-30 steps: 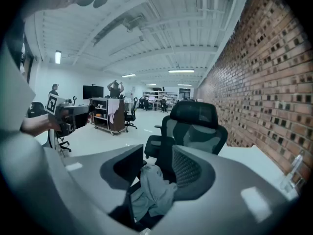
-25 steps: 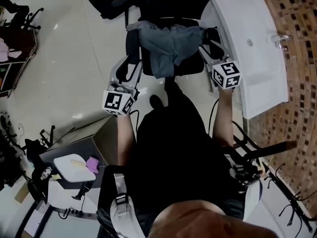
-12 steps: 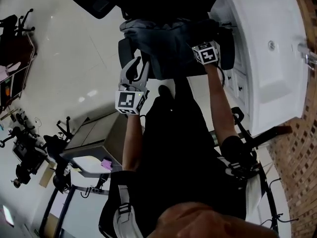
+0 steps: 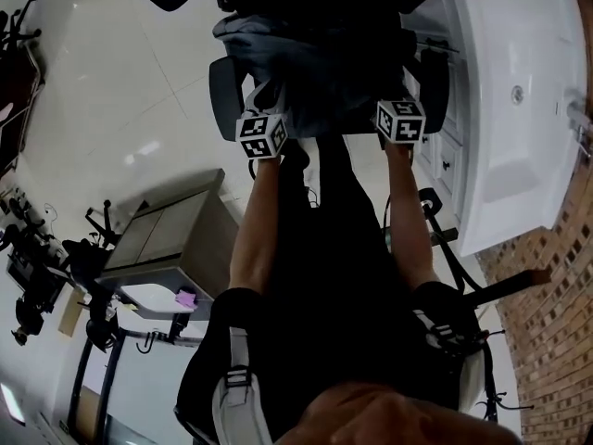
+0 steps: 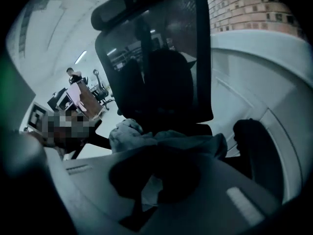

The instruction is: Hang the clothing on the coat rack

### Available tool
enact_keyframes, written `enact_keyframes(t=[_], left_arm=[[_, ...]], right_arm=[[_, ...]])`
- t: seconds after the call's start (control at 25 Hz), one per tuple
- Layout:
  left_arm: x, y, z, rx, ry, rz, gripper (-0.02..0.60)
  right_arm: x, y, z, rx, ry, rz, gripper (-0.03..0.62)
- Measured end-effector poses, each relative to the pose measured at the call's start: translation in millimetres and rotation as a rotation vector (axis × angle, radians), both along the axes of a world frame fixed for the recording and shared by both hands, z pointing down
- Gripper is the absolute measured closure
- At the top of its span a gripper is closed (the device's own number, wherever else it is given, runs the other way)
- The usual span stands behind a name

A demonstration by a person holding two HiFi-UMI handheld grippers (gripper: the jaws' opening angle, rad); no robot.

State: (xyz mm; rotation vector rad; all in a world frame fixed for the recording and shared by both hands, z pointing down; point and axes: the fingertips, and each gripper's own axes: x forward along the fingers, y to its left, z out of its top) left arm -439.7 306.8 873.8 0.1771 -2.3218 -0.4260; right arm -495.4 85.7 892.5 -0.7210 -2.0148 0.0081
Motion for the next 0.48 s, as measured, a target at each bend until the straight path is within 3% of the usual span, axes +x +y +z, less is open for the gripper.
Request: enact_keyframes(t=[0.12,0.24,0.36,0.48], left_arm=[[-1.0,13.4,29.3,0.008,0.049,-0.077,0.488],[-7.4,24.5,67.0,-0.004,0.115,-0.126,0.488],[-19.1,23.1,98.0,-0.03,0.173,-0.105,0.488],[-30.4,22.8,114.9,-0.036,0.199,-0.086,0.488]], right_arm=[[21.1,-18.6,-25.2,-0.005,-0.038,-0.008,0.586],[48.8,-38.8,14.3,0.068,0.003,-0.054,0.586],[73.8,-60.1,60.3,0.108,0.06,-0.048,0.586],[92.9,-68.7,85.7,0.088,0.093,-0.032,0.585]])
